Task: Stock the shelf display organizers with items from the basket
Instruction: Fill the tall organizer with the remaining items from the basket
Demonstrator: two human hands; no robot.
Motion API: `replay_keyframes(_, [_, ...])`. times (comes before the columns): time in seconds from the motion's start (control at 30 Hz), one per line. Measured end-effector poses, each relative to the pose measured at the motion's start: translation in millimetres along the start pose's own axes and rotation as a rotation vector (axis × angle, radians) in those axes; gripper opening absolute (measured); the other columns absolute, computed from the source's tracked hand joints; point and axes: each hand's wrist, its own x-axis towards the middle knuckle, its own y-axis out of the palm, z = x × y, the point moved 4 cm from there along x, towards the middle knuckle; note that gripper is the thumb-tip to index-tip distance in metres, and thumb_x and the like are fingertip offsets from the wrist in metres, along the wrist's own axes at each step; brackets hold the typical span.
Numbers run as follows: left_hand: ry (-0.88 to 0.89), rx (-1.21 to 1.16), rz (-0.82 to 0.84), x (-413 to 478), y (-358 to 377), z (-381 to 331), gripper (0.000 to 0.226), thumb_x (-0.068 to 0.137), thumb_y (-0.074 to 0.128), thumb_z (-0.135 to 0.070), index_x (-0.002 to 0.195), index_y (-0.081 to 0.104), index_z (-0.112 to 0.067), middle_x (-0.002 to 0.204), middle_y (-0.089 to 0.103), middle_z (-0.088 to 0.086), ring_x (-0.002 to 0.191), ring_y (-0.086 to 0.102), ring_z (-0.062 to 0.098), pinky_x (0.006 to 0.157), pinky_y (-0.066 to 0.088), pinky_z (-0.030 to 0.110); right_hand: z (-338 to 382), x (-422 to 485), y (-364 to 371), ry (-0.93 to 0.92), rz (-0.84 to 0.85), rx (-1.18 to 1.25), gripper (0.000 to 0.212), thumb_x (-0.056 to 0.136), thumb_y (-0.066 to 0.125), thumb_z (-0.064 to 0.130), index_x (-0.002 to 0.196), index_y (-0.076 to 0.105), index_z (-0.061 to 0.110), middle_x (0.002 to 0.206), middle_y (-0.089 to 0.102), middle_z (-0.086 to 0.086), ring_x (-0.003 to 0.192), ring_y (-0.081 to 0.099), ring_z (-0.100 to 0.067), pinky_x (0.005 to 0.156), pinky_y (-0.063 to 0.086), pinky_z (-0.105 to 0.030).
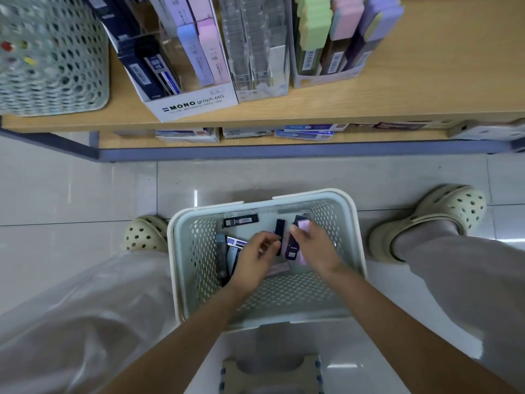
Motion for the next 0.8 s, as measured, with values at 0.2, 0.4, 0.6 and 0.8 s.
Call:
replay_keyframes(0.2, [-0.201,0.174,-0.028,46,11,30,0.055,0.078,0.076,-0.021,0.125,0.051,-0.008,0.118,0.057,0.005,0.108,0.054,0.019,0.09,0.044,0.026,6,-16,-29,-0.09,-0.052,-0.082,0.042,0.094,0.054,0.014,0.057,0.035,0.018,0.051,0.043,0.009,0.047,0.039,-0.001,0.047,0.033,-0.015])
replay_keyframes(0.4, [-0.229,0.44,-0.116,65,26,48,0.037,0.074,0.074,-0.015,0.106,0.059,-0.002,0.108,0.059,0.017,0.099,0.057,0.03,0.083,0.044,0.035,7,-26,-32,-0.084,0.011,-0.045,0.051,0.094,0.053,0.009,0.045,0.042,0.019,0.041,0.048,0.012,0.042,0.043,-0.006,0.041,0.034,-0.012])
replay_keyframes(0.6, [-0.218,0.459,-0.054,58,30,38,0.014,0.088,0.055,-0.001,0.099,0.062,0.003,0.097,0.062,0.018,0.088,0.059,0.029,0.066,0.035,0.022,2,-26,-32,-0.062,-0.013,0.039,0.033,0.094,0.053,0.013,0.061,0.051,0.017,0.061,0.059,0.006,0.065,0.056,-0.02,0.048,0.043,-0.017])
replay_keyframes(0.8, [-0.206,-0.007,-0.049,21,27,-1,0.009,0.098,0.042,-0.01,0.102,0.049,-0.005,0.079,0.051,0.005,0.063,0.048,0.014,0.052,0.041,0.013,2,-30,-37,-0.075,-0.117,0.034,0.03,0.095,0.052,0.019,0.069,0.039,0.014,0.065,0.047,-0.001,0.055,0.046,-0.012,0.048,0.041,-0.014])
